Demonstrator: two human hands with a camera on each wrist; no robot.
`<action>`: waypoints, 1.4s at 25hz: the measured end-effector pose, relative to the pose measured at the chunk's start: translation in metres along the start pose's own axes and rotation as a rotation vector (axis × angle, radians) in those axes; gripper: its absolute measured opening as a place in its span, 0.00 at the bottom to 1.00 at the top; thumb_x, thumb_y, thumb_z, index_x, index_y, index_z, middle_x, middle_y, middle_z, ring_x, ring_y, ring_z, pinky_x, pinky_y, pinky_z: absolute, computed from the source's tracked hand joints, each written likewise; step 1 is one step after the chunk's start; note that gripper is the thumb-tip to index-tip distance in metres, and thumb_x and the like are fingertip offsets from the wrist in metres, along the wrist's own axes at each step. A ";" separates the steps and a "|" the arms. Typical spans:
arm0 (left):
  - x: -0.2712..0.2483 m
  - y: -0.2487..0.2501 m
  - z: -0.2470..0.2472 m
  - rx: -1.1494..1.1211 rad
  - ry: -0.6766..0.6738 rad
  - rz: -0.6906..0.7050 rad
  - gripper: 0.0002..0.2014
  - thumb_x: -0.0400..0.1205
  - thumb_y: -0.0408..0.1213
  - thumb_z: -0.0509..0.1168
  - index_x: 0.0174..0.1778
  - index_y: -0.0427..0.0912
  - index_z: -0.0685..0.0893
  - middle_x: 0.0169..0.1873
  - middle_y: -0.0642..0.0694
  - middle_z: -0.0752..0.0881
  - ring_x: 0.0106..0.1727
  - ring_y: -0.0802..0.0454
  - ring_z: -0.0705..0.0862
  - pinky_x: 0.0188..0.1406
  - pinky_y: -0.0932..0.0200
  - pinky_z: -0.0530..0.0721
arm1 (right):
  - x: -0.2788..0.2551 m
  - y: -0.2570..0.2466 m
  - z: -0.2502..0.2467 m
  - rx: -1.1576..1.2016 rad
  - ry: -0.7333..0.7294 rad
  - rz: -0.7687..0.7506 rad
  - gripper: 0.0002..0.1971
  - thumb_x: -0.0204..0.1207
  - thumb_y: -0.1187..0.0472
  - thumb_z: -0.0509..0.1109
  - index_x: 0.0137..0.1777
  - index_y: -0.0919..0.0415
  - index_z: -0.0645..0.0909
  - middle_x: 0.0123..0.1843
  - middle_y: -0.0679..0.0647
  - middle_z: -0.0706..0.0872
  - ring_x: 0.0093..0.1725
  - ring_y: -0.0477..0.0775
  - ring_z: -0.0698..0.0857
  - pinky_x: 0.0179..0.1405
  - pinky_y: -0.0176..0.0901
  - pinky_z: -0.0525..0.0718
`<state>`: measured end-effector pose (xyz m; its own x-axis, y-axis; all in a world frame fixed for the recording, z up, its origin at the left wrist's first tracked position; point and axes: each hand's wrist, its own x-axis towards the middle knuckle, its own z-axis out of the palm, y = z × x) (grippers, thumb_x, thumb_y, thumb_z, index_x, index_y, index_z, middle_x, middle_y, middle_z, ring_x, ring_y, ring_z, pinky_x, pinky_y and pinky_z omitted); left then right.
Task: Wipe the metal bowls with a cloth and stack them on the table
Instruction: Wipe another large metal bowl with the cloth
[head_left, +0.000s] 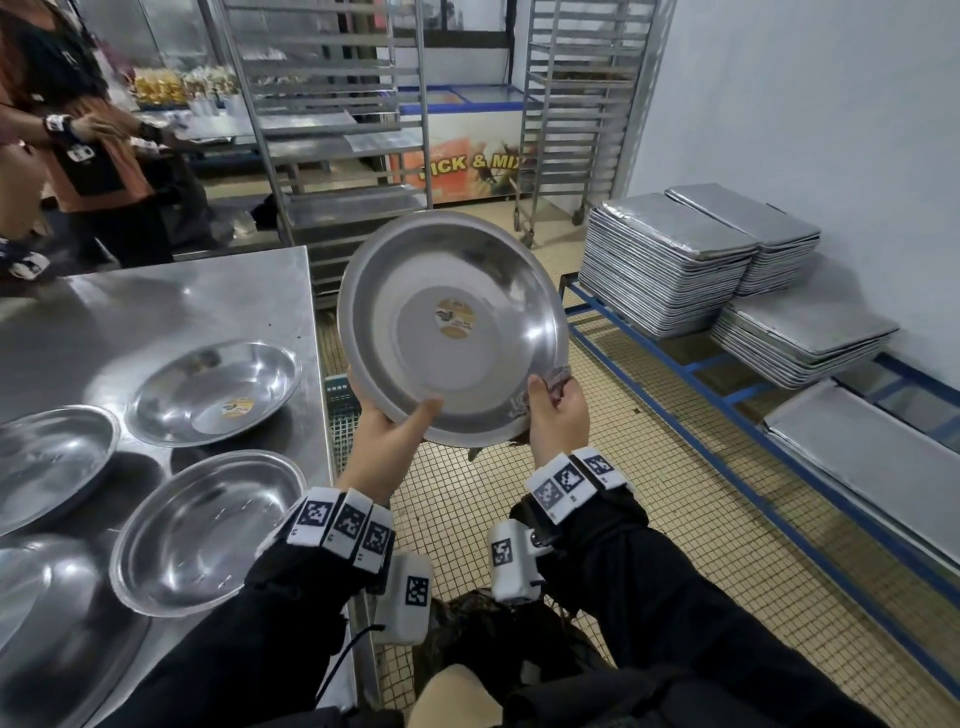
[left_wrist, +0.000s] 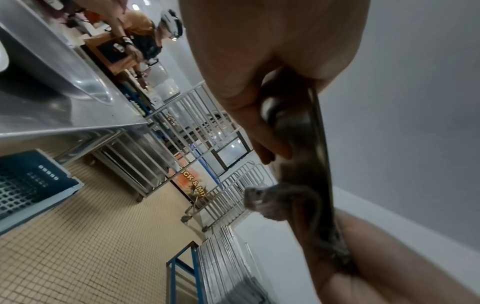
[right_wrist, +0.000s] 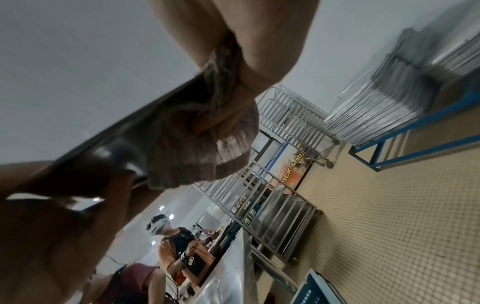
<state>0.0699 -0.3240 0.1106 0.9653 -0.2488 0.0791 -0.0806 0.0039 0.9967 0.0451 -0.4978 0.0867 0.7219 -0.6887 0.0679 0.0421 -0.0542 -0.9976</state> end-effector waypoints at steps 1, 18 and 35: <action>-0.001 0.001 0.002 -0.014 0.030 -0.018 0.22 0.81 0.35 0.68 0.70 0.49 0.71 0.55 0.52 0.84 0.58 0.58 0.85 0.66 0.52 0.83 | -0.002 -0.003 0.002 -0.004 -0.032 -0.005 0.09 0.82 0.55 0.64 0.56 0.58 0.76 0.45 0.44 0.84 0.43 0.38 0.83 0.36 0.30 0.79; 0.010 0.002 -0.024 0.088 0.152 0.051 0.13 0.88 0.41 0.57 0.65 0.44 0.79 0.53 0.38 0.85 0.52 0.43 0.84 0.57 0.47 0.83 | -0.063 0.040 0.031 -0.759 -0.751 -0.631 0.29 0.85 0.42 0.40 0.79 0.52 0.66 0.80 0.50 0.69 0.80 0.48 0.64 0.80 0.48 0.59; 0.014 0.002 -0.025 0.069 0.157 0.070 0.09 0.89 0.40 0.56 0.55 0.48 0.82 0.48 0.46 0.86 0.48 0.52 0.84 0.45 0.63 0.83 | -0.015 0.049 -0.014 -1.141 -0.622 -0.472 0.28 0.84 0.43 0.36 0.83 0.47 0.51 0.85 0.47 0.49 0.82 0.49 0.36 0.81 0.63 0.40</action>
<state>0.0899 -0.3035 0.1140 0.9832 -0.0964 0.1551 -0.1606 -0.0524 0.9856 0.0268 -0.4998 0.0365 0.9967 -0.0234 0.0773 0.0009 -0.9538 -0.3004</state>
